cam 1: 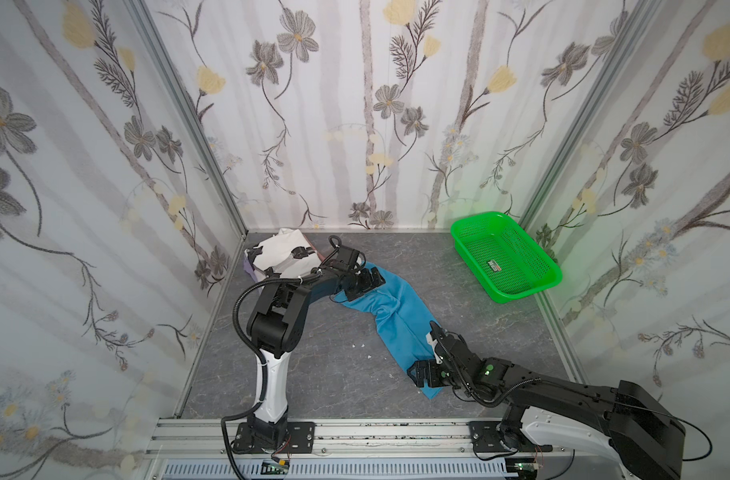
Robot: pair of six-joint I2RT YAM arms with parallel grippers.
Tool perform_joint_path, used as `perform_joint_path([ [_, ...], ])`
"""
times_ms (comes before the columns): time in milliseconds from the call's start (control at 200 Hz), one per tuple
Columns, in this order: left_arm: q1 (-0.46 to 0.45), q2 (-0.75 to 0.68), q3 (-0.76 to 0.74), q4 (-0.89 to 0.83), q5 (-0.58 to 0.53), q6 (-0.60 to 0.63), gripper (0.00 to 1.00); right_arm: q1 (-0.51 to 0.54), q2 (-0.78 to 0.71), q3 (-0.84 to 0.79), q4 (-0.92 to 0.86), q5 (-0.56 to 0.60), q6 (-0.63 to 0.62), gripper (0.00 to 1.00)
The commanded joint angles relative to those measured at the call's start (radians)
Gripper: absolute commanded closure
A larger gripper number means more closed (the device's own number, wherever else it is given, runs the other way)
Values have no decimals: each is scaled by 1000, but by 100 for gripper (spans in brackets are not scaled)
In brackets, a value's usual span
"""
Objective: Fold and stack the t-shirts
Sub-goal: 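Lay the turquoise strip lengthwise pointing away from the robot with both grippers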
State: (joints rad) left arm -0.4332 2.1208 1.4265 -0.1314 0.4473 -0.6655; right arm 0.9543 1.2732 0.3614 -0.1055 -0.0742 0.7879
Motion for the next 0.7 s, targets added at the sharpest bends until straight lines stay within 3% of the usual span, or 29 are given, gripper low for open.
perform_joint_path([
  [0,-6,96,104,-155,-25,30,1,22,95,-3,-30,-226,77,0],
  [180,10,261,373,-223,-47,103,0,90,365,166,28,-284,-4,0],
  [310,22,380,558,-261,-36,117,0,136,443,243,19,-305,-23,0],
  [510,30,468,705,-245,17,113,0,153,377,250,-28,-265,-6,0],
  [695,36,347,640,-179,55,115,0,100,226,279,-135,-158,20,0],
])
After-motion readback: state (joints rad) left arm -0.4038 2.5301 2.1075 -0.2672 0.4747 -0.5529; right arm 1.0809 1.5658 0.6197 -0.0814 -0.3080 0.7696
